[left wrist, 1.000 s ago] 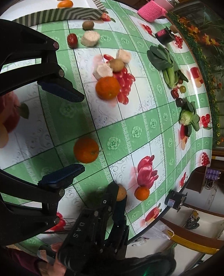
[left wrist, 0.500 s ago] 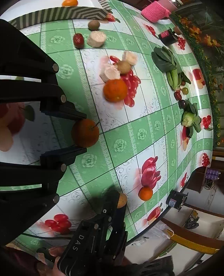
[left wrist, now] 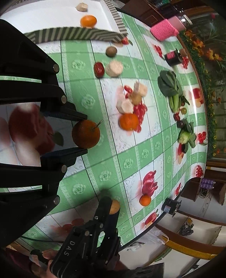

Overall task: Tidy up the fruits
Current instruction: 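Carry tangerine with left gripper while right gripper carries tan fruit over tray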

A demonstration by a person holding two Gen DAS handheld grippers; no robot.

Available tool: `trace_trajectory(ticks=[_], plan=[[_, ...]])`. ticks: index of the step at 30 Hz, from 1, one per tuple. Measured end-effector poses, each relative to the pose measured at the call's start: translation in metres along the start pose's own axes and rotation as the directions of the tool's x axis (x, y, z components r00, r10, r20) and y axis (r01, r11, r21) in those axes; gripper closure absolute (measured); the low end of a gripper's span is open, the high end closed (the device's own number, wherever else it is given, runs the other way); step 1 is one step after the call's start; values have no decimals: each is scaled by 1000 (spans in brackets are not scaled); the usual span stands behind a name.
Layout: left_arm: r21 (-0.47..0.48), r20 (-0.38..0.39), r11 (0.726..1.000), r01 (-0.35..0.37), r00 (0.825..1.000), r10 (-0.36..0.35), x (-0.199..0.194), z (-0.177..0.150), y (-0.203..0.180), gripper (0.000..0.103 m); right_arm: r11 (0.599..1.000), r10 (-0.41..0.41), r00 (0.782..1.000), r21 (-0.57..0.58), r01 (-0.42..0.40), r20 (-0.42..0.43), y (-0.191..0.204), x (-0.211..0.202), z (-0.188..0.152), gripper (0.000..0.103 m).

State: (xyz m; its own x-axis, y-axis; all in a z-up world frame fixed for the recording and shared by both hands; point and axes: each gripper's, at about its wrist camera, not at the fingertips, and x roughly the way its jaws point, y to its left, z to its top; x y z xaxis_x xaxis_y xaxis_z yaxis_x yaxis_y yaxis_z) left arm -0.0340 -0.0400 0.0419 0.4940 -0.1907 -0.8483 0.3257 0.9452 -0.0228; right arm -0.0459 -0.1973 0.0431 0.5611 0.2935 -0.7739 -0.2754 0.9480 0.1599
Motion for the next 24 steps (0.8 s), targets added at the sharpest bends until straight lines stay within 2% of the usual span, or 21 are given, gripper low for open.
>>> trace_trajectory(ticks=[24], plan=[[-114, 63, 990, -80, 994, 87, -47, -35, 74, 75, 990, 75, 997, -122, -74, 2, 106, 1, 12, 77]])
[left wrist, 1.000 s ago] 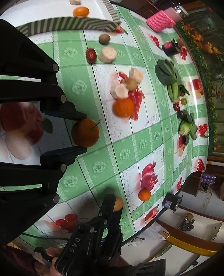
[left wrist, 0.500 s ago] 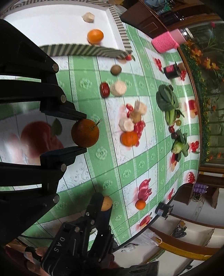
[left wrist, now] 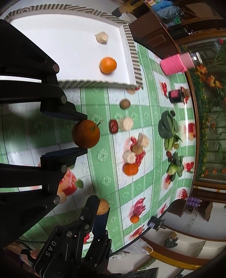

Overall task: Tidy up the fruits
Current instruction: 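Carry tangerine with left gripper while right gripper carries tan fruit over tray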

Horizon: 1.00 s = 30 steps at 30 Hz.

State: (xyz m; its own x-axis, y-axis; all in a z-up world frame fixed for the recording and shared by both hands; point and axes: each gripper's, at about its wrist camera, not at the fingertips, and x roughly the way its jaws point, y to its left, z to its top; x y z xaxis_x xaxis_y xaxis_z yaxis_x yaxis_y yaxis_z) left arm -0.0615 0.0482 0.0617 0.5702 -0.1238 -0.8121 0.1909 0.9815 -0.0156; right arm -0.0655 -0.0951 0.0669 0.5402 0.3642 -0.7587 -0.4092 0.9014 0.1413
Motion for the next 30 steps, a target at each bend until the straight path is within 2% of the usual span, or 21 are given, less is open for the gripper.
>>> trace_trajectory(ticks=[15, 30], plan=[[-57, -6, 996, -71, 997, 71, -6, -6, 59, 75, 993, 68, 998, -100, -69, -13, 61, 24, 29, 77], [-147, -38, 984, -103, 994, 98, -7, -11, 120, 75, 976, 126, 991, -174, -132, -42, 106, 53, 56, 77]])
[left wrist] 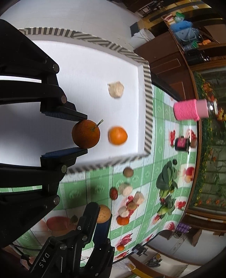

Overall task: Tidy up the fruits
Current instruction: 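Carry tangerine with left gripper while right gripper carries tan fruit over tray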

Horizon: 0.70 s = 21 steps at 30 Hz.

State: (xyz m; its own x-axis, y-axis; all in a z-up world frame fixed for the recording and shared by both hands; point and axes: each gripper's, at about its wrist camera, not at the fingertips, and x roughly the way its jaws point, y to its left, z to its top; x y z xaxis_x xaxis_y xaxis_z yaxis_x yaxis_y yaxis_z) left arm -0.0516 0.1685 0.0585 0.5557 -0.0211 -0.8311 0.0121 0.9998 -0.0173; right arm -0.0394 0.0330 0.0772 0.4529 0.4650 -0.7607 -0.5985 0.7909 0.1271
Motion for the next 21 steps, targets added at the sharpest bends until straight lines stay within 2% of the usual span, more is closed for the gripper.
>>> trace_trajectory(ticks=[10, 21], plan=[[-62, -40, 998, -28, 999, 25, 15, 2, 37, 75, 998, 47, 999, -51, -48, -25, 23, 29, 23, 77], [-98, -74, 994, -58, 996, 50, 29, 1, 57, 75, 992, 80, 993, -90, -88, -90, 42, 74, 38, 77]])
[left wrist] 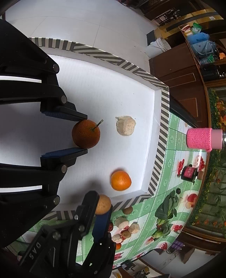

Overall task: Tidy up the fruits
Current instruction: 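Carry tangerine with left gripper while right gripper carries tan fruit over tray, then open right gripper releasing tan fruit while left gripper releases tangerine into tray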

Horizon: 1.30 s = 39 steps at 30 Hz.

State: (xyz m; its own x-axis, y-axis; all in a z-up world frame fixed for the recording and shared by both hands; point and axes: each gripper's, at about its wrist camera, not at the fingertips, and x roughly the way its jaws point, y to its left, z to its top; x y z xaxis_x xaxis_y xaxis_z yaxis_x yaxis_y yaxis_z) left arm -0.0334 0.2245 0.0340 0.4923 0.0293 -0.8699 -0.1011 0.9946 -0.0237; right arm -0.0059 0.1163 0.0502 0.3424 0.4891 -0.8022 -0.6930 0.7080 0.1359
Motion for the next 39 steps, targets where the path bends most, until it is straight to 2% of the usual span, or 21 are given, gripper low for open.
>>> trace_trajectory(ticks=[10, 16, 23, 24, 26, 28, 29, 34, 36, 39], plan=[[-23, -11, 1000, -1, 1000, 1, 7, 2, 6, 75, 1000, 9, 999, -12, -9, -41, 3, 25, 1, 77], [-27, -14, 1000, -6, 1000, 5, 10, 2, 8, 75, 1000, 10, 999, -9, -10, -39, 2, 29, 2, 75], [-34, -11, 999, -15, 1000, 15, 10, 2, 7, 74, 1000, 15, 1000, 4, -15, -27, 2, 21, -1, 60], [-35, -9, 999, -20, 1000, 20, 10, 2, 6, 73, 1000, 12, 1000, 6, -12, -22, 2, 17, -3, 59], [-38, -3, 999, -35, 999, 35, 8, 1, 6, 64, 1000, 17, 1000, 15, -17, -11, 0, 12, -5, 58], [-45, 13, 998, -44, 999, 45, 5, 1, 6, 44, 1000, 11, 1000, 24, -11, -1, 0, 6, -6, 55], [-47, 22, 998, -45, 999, 47, 3, 1, 6, 42, 1000, 8, 1000, 28, -8, 9, -2, 2, -7, 54], [-50, 43, 998, -45, 998, 47, -5, 2, 2, 41, 999, 6, 999, 48, -8, 42, -5, -16, -13, 54], [-44, 46, 998, -42, 998, 44, -6, 1, -2, 41, 999, -6, 999, 54, 4, 49, -7, -23, -16, 49], [-38, 52, 999, -35, 998, 37, -10, -1, -8, 41, 997, -21, 998, 75, 17, 61, -14, -34, -23, 48]])
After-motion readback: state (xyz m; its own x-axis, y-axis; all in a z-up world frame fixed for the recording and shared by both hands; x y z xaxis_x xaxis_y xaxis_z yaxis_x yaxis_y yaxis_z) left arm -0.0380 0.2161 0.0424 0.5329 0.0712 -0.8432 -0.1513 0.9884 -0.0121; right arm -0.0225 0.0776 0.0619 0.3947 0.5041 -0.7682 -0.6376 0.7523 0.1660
